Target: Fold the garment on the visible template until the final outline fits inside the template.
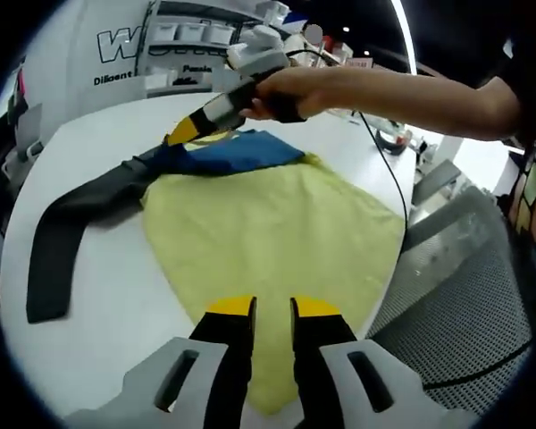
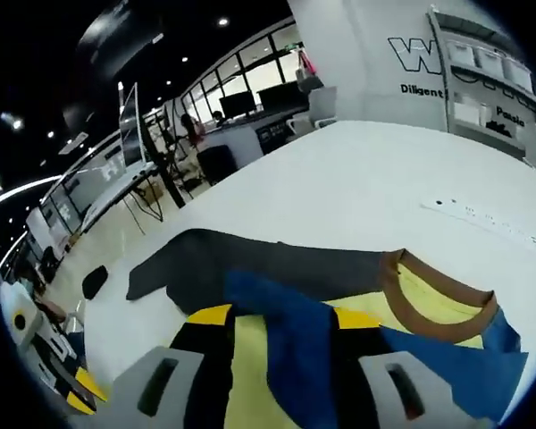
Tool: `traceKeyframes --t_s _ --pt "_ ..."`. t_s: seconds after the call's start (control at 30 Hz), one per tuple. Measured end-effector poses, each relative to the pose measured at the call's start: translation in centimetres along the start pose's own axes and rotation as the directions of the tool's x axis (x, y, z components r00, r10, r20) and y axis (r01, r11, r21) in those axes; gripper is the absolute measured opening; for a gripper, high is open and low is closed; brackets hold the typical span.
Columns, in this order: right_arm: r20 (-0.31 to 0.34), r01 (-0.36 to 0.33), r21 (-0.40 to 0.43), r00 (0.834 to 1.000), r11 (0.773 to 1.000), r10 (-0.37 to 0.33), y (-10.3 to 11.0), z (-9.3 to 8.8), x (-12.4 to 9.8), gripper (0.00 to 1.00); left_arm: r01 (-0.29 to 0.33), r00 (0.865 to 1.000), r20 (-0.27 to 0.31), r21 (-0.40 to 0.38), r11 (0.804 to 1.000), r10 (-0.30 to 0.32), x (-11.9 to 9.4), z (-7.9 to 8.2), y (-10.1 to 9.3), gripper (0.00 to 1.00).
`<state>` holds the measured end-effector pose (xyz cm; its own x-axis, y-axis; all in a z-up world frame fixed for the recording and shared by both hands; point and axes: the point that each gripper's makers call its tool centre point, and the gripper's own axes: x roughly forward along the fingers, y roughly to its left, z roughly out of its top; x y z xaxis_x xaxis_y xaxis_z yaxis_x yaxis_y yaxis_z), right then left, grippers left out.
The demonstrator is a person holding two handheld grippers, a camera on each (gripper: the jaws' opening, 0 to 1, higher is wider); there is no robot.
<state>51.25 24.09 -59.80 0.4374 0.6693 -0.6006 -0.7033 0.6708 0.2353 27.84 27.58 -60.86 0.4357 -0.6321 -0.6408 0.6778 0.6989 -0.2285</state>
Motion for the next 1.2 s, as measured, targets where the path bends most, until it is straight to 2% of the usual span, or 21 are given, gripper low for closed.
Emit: traceKeyframes --t_s 0.07,0.17,0.33,0.5,0.83,1.2 --pt "-0.014 -0.008 -0.046 1.0 0.999 0.008 0.5 -0.1 0.7 0.3 0.0 1.0 0.001 -0.001 1.0 0.0 0.0 0.0 0.0 0.11" --pt "-0.019 -0.015 -0.052 1.0 0.999 0.014 0.9 -0.2 1.3 0.25 -0.001 1.0 0.0 -0.003 1.0 0.001 0.0 0.0 0.0 0.11" --pt "-0.028 -0.041 -0.092 0.999 0.995 0.038 1.9 -0.4 1.9 0.1 -0.002 1.0 0.002 -0.004 1.0 0.002 0.0 0.0 0.1 0.1" --pt "-0.013 -0.089 -0.109 0.996 0.99 0.088 3.5 -0.1 1.9 0.0 -0.003 1.0 0.005 -0.004 1.0 0.003 0.0 0.1 0.1 0.1" --pt "-0.031 -0.137 -0.118 0.99 0.984 0.134 5.5 -0.8 2.2 0.0 -0.004 1.0 0.006 -0.007 1.0 0.005 -0.1 0.1 0.1 0.1" --pt "-0.058 -0.152 -0.1 0.987 0.983 0.147 6.4 -1.7 2.8 0.0 -0.005 1.0 0.005 -0.008 1.0 0.005 0.0 0.1 0.2 0.1"
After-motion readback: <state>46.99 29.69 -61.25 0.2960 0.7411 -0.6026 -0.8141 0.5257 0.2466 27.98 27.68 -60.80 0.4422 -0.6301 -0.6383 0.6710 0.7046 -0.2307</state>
